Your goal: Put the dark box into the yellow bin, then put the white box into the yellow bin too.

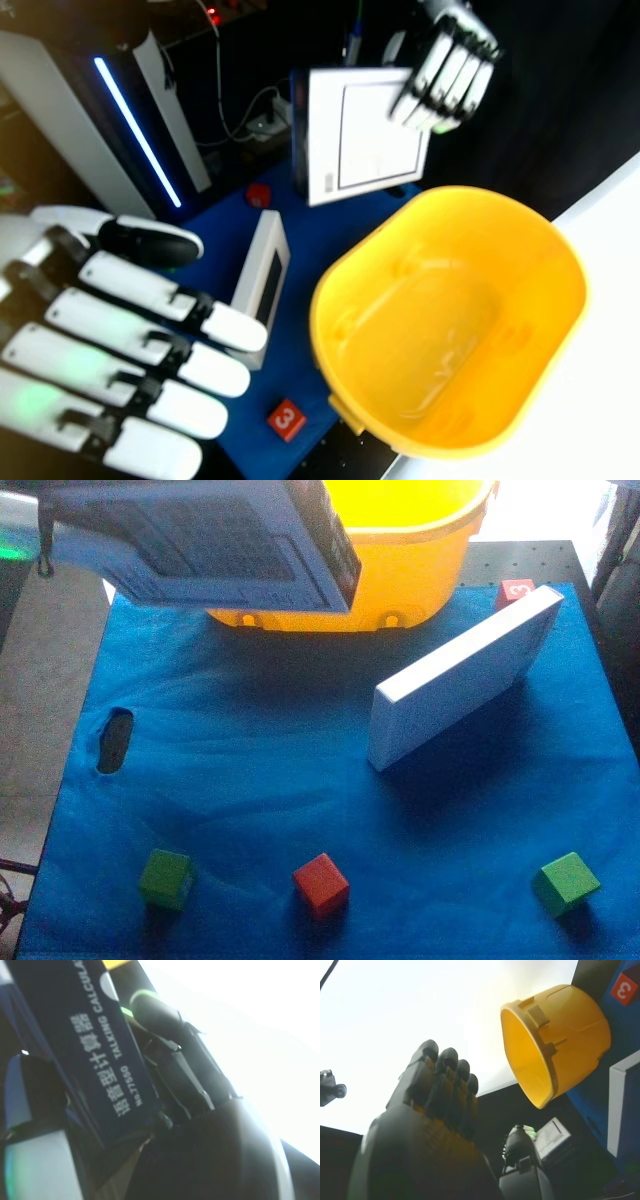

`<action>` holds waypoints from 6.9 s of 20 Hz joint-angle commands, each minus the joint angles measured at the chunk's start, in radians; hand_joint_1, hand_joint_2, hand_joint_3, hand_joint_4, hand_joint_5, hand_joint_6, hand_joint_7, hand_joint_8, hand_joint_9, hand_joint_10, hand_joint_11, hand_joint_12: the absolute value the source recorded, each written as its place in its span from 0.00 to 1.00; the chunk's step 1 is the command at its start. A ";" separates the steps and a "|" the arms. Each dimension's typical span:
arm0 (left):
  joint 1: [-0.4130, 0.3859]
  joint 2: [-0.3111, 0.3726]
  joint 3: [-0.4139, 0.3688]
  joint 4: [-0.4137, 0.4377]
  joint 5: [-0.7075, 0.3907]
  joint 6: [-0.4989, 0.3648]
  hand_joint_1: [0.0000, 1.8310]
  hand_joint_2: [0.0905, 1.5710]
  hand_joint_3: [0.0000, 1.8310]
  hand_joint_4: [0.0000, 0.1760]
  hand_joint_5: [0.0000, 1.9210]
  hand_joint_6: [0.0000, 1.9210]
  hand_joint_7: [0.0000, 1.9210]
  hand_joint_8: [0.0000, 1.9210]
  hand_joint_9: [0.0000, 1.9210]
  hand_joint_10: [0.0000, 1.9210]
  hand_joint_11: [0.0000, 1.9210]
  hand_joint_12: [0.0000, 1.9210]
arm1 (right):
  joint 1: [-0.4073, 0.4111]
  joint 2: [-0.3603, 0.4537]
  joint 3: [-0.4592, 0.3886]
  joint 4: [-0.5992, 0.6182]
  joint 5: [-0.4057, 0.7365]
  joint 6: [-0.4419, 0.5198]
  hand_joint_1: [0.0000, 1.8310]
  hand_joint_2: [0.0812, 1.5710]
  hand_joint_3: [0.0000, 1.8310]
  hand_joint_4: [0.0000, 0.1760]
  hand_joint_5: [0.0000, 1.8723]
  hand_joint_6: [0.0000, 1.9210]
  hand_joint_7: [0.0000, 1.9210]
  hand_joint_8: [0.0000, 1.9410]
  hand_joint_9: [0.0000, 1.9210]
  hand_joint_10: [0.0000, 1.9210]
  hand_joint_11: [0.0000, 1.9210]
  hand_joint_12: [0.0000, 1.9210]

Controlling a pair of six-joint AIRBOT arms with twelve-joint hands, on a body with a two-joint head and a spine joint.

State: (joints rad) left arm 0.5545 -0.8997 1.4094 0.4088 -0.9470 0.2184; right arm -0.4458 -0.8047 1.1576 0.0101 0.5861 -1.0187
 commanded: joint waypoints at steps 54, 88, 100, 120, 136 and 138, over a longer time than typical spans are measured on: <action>-0.194 -0.302 0.288 -0.090 0.028 -0.053 0.62 0.51 0.00 0.85 0.24 0.00 0.19 0.00 0.19 0.00 0.07 0.37 | 0.045 -0.044 0.006 -0.010 0.121 -0.001 0.06 0.68 0.00 0.00 0.22 0.00 0.23 0.00 0.21 0.00 0.00 0.30; -0.082 -0.123 0.120 -0.106 -0.053 -0.028 0.61 0.52 0.00 0.09 0.22 0.00 0.22 0.00 0.23 0.01 0.05 0.38 | -0.134 -0.080 -0.083 -0.111 0.066 0.050 0.30 0.48 0.00 0.00 0.17 0.00 0.23 0.00 0.23 0.00 0.10 0.19; -0.075 -0.121 0.109 -0.108 -0.060 -0.025 0.61 0.53 0.00 0.09 0.24 0.00 0.23 0.00 0.26 0.01 0.06 0.45 | -0.177 -0.181 0.001 -0.117 0.006 0.107 0.59 0.48 0.00 0.00 0.35 0.00 0.40 0.01 0.38 0.01 0.10 0.39; -0.034 -0.122 0.114 -0.151 -0.067 -0.015 0.64 0.56 0.00 0.07 0.21 0.00 0.20 0.00 0.21 0.00 0.03 0.37 | -0.119 -0.205 0.001 -0.166 0.121 0.186 0.76 0.67 0.00 0.00 0.50 0.51 0.58 0.39 0.50 0.58 0.27 0.74; -0.033 -0.130 0.118 -0.153 -0.069 -0.013 0.62 0.49 0.00 0.04 0.20 0.00 0.20 0.00 0.24 0.00 0.13 0.10 | 0.054 -0.205 0.031 -0.163 0.209 0.186 0.69 0.66 0.00 0.00 0.56 0.38 0.59 0.45 0.62 0.20 0.44 0.61; -0.032 -0.133 0.119 -0.153 -0.069 -0.012 0.62 0.49 0.00 0.05 0.19 0.00 0.20 0.00 0.23 0.00 0.13 0.09 | 0.072 -0.209 0.042 -0.157 0.209 0.186 0.69 0.66 0.00 0.00 0.57 0.38 0.60 0.42 0.62 0.16 0.45 0.54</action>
State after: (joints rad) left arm 0.5278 -1.0271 1.5230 0.3103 -0.9062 0.2100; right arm -0.3878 -1.0126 1.1980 -0.1680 0.6735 -0.8337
